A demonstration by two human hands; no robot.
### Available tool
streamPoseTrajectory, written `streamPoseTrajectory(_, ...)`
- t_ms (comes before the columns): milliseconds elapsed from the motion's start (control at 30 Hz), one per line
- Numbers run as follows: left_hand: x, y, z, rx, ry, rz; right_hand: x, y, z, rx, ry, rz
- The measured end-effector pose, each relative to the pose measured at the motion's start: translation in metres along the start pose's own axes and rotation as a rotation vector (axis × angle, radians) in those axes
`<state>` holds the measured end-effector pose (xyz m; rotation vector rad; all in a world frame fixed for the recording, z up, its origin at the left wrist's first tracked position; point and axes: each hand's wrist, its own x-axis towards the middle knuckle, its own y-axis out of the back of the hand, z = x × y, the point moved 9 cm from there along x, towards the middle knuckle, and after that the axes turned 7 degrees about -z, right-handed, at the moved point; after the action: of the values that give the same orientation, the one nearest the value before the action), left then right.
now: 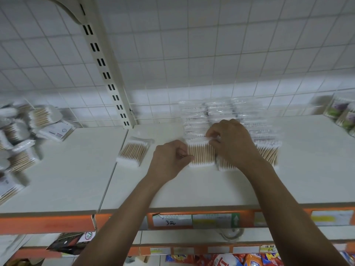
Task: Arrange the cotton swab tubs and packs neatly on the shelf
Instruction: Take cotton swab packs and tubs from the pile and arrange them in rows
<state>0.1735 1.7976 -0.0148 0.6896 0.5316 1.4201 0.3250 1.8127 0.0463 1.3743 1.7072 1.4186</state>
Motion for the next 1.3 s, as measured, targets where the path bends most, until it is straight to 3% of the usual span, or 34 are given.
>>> streamPoseTrajectory(367,-0.003,0.005,-0.001,0.085,-0.023,0.016,-0.001,0.005,-0.007,-0.023,0.0,0.042)
streamPoseTrajectory(533,-0.009,0.048,-0.012,0.206,-0.037,0.212,0.0,0.01,-0.043,0.106,0.081,0.227)
streamPoseTrajectory(733,-0.016,0.077,-0.056,0.418,0.185,0.285,0.008,-0.033,-0.098,0.209,0.223,0.129)
streamPoseTrajectory(900,-0.02,0.079,-0.102,0.472,0.428,0.182,0.016,-0.063,-0.112,0.239,0.219,0.011)
streamPoseTrajectory(1000,-0.023,0.078,-0.102,0.456,0.386,0.197,0.019,-0.076,-0.113,0.271,0.173,-0.072)
streamPoseTrajectory(1100,-0.031,0.082,-0.088,0.243,0.329,0.279,0.018,-0.081,-0.115,0.333,0.14,-0.099)
streamPoseTrajectory(1300,-0.033,0.093,-0.045,-0.029,0.078,0.386,0.013,-0.055,-0.109,0.526,0.12,0.065)
